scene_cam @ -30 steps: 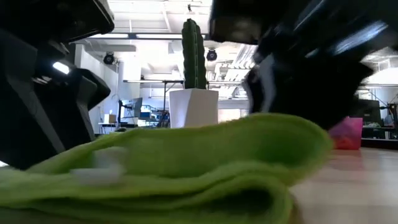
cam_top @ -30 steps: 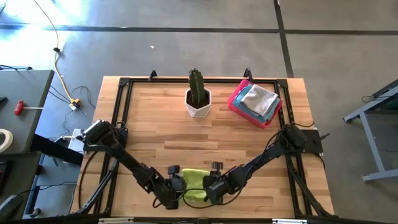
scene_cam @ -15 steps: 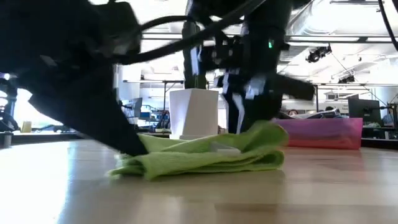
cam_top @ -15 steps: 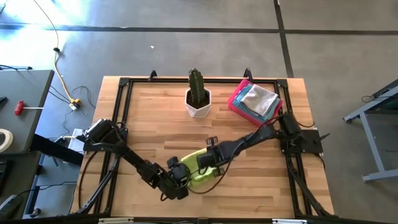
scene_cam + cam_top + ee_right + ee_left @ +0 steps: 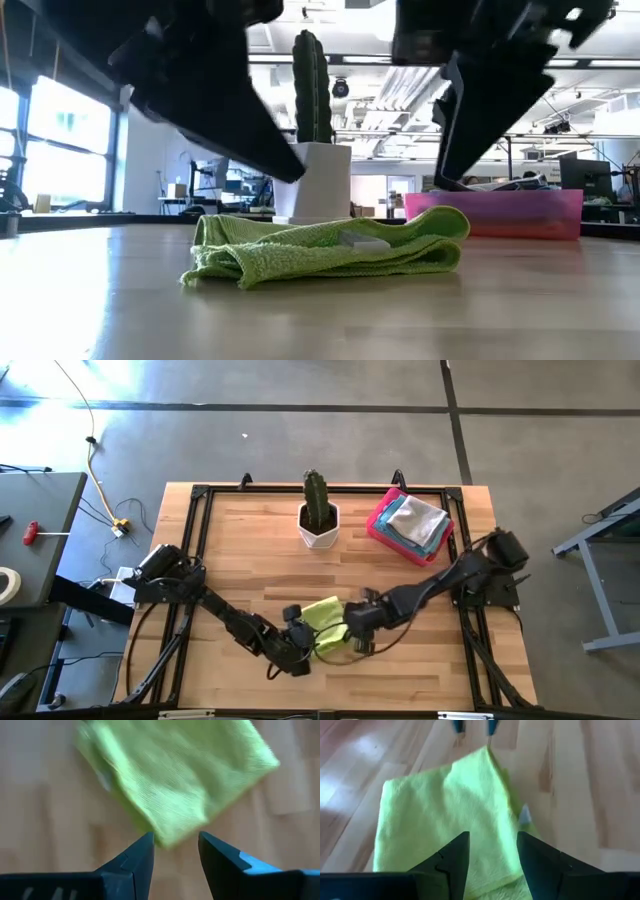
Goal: Fold microfiber towels
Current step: Put the green microfiber towel into the red bin
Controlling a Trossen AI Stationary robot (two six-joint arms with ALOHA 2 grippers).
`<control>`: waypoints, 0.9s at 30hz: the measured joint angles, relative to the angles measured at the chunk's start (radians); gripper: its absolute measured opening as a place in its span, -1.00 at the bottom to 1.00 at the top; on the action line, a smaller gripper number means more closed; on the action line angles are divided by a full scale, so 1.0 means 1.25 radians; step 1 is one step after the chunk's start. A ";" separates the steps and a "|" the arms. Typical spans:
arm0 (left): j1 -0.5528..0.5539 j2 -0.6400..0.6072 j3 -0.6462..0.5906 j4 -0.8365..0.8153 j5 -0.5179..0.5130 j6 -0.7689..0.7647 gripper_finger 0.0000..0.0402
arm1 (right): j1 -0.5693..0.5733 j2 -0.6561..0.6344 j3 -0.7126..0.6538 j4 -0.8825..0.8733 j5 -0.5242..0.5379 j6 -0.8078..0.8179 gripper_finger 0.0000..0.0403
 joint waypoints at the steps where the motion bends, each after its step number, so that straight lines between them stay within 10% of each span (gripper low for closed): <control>1: 0.000 0.001 0.000 -0.013 0.002 0.005 -0.22 | 0.007 -0.017 -0.042 0.073 -0.002 0.040 -0.27; 7: 0.011 0.005 -0.001 -0.136 0.006 -0.025 -0.22 | 0.003 -0.082 -0.204 0.334 0.004 0.251 -0.27; 27: 0.012 0.050 -0.012 -0.144 0.000 -0.085 -0.22 | -0.069 0.042 -0.243 0.477 -0.062 0.551 0.23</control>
